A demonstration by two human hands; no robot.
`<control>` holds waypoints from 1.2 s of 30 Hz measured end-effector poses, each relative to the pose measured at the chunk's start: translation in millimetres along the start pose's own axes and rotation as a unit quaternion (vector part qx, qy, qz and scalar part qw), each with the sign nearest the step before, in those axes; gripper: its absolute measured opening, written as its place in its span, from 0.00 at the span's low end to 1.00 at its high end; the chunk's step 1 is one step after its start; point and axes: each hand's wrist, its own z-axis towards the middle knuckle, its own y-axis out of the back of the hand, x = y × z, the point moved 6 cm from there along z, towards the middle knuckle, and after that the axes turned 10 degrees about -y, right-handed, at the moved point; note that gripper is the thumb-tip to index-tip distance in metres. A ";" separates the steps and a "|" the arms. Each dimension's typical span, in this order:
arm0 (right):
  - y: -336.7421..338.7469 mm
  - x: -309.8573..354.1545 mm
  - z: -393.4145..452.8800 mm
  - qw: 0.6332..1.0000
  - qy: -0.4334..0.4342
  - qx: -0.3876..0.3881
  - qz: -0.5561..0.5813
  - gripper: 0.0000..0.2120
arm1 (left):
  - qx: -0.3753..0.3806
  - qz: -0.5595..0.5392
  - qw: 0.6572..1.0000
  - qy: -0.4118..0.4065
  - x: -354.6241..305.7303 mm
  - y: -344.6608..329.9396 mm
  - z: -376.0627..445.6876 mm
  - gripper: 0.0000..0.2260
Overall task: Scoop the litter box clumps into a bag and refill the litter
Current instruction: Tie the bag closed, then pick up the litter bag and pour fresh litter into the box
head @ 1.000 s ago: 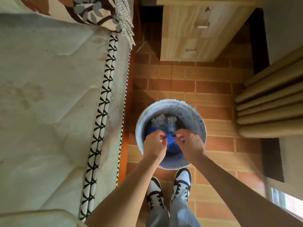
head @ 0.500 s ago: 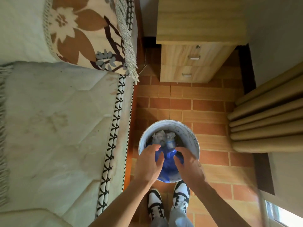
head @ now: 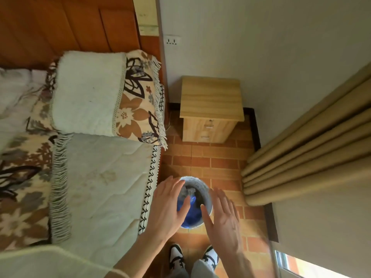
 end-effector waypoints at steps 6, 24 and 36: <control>95.2 18.1 -38.3 0.997 -0.020 -0.056 -0.057 0.28 | 0.004 0.036 0.995 -0.095 -66.8 70.9 7.2 0.24; 254.1 -74.4 -221.7 0.915 -0.305 -0.228 -0.134 0.31 | 0.054 -0.071 0.926 -0.366 -275.9 55.8 -52.7 0.22; 281.9 -126.6 -450.5 0.807 -0.491 -0.312 -0.105 0.30 | 0.136 -0.107 0.828 -0.533 -435.8 13.0 -207.6 0.22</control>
